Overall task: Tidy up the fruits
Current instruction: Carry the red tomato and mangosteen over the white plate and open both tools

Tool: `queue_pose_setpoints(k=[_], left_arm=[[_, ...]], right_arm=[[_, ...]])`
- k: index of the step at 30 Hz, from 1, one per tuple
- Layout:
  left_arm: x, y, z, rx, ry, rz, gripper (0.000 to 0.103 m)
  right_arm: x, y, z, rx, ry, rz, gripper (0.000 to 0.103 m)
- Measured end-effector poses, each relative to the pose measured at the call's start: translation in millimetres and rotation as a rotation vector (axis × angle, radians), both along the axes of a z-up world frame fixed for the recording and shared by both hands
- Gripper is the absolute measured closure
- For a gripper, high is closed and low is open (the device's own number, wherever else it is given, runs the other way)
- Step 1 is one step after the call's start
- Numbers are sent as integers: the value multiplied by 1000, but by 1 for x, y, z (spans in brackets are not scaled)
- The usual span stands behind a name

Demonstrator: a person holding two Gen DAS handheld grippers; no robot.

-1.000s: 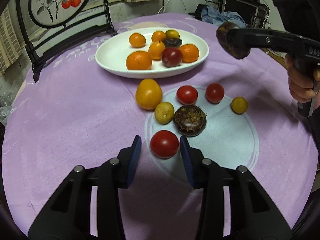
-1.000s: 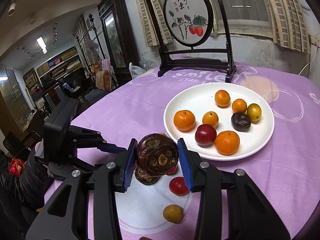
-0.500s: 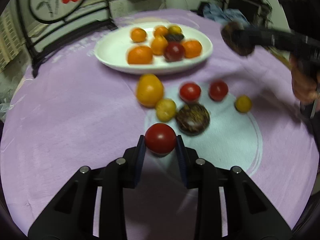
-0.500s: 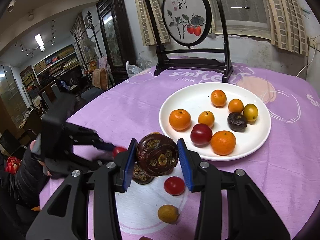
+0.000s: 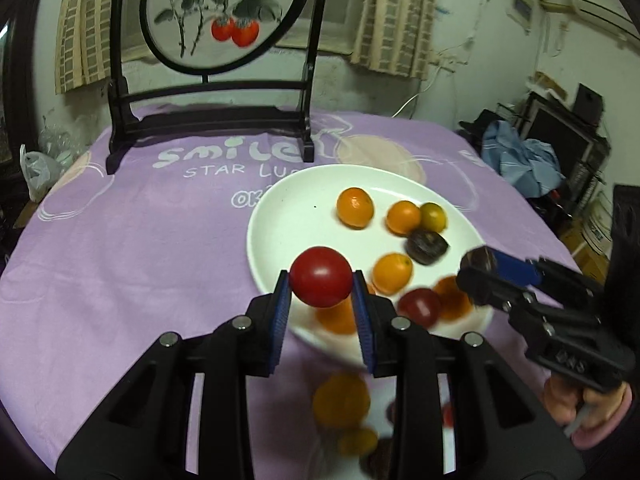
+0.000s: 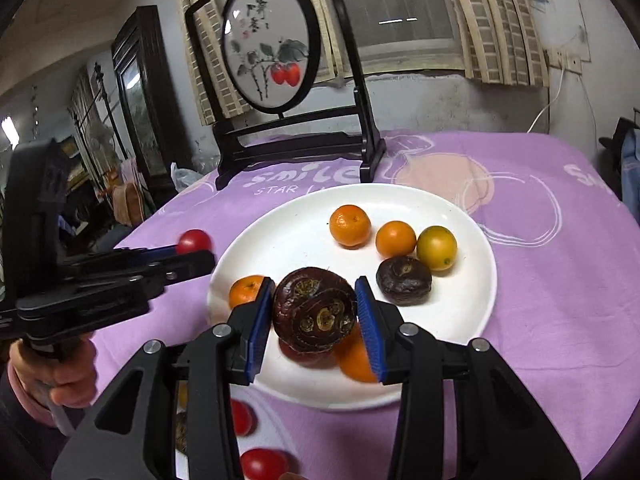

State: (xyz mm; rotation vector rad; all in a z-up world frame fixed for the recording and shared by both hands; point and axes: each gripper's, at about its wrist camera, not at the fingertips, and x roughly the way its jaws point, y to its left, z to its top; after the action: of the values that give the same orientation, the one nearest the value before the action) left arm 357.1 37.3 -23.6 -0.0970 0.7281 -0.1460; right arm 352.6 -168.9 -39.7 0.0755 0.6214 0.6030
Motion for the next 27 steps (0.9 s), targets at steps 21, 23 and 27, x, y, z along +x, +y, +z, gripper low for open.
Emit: queue_pose_setpoints(k=[21,23,27], left_arm=[[-91,31,-4,62,13,183,3],[-98,31,-3,79,-2,188,3],[-100,31,-2,127,-14,214,3]], right_arm=[[-97,-8,-17,-178,181,35,39],[-104,-4,-20,-211,179,55,39],[-116,6,-32,-302,182,87,39]])
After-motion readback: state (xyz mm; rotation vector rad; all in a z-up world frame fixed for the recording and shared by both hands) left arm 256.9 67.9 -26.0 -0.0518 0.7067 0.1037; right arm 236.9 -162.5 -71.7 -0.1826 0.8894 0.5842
